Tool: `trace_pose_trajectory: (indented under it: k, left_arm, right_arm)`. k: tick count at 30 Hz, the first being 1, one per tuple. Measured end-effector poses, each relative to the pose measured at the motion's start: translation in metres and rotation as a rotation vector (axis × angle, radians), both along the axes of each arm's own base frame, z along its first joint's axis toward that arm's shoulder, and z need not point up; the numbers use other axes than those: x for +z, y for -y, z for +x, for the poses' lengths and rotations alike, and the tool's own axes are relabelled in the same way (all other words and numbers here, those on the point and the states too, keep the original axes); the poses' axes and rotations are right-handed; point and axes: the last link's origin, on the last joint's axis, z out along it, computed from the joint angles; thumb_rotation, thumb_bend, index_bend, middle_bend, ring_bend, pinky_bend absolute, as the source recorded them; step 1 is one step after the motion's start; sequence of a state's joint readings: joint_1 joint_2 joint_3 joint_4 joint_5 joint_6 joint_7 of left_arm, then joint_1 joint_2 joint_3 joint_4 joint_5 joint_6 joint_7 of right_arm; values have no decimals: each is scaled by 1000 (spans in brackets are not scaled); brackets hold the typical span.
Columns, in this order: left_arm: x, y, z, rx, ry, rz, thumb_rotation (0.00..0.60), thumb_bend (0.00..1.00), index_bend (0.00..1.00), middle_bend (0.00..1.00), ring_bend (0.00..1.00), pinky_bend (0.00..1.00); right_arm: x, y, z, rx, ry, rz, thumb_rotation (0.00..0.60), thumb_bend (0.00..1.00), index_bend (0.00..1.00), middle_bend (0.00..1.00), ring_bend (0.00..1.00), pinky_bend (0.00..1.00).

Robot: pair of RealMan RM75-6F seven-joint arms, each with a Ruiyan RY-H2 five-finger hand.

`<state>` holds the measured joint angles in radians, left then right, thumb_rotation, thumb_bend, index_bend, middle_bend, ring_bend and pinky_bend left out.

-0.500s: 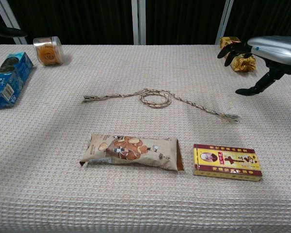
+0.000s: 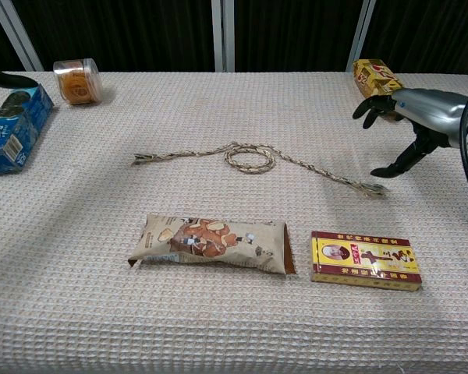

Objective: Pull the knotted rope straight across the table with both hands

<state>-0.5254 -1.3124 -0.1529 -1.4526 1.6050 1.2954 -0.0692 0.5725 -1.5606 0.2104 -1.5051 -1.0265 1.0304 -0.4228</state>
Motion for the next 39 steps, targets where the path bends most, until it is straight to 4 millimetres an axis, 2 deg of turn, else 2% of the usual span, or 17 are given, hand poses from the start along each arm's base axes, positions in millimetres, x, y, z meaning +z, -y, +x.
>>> trace_pose_trajectory:
  k: [2, 5, 9, 13, 20, 39]
  left_arm:
    - [-1, 2, -5, 19, 1, -6, 600, 135, 191, 207, 163, 179]
    - [-2, 6, -13, 46, 0, -13, 600, 134, 191, 206, 163, 179]
    - [-2, 10, -22, 80, -3, -17, 600, 134, 191, 206, 163, 179]
    - [-1, 15, -30, 107, -6, -21, 600, 135, 191, 206, 163, 179]
    - [-1, 17, -35, 130, -8, -25, 600, 134, 191, 206, 163, 179]
    - [-3, 17, -39, 134, -7, -25, 600, 134, 191, 206, 163, 179]
  right_arm:
    - [-10, -1, 4, -23, 23, -7, 600, 61, 323, 248, 109, 217]
    - [-21, -1, 9, -44, 39, -18, 600, 128, 377, 250, 109, 217]
    - [-29, 2, 13, -54, 13, -24, 600, 199, 439, 251, 108, 218]
    - [-35, 5, 13, -68, -24, -20, 600, 234, 453, 251, 106, 208]
    - [-46, 6, 17, -71, -61, 26, 600, 243, 472, 251, 98, 184]
    - [-54, 5, 18, -67, -96, 33, 600, 320, 556, 267, 98, 169]
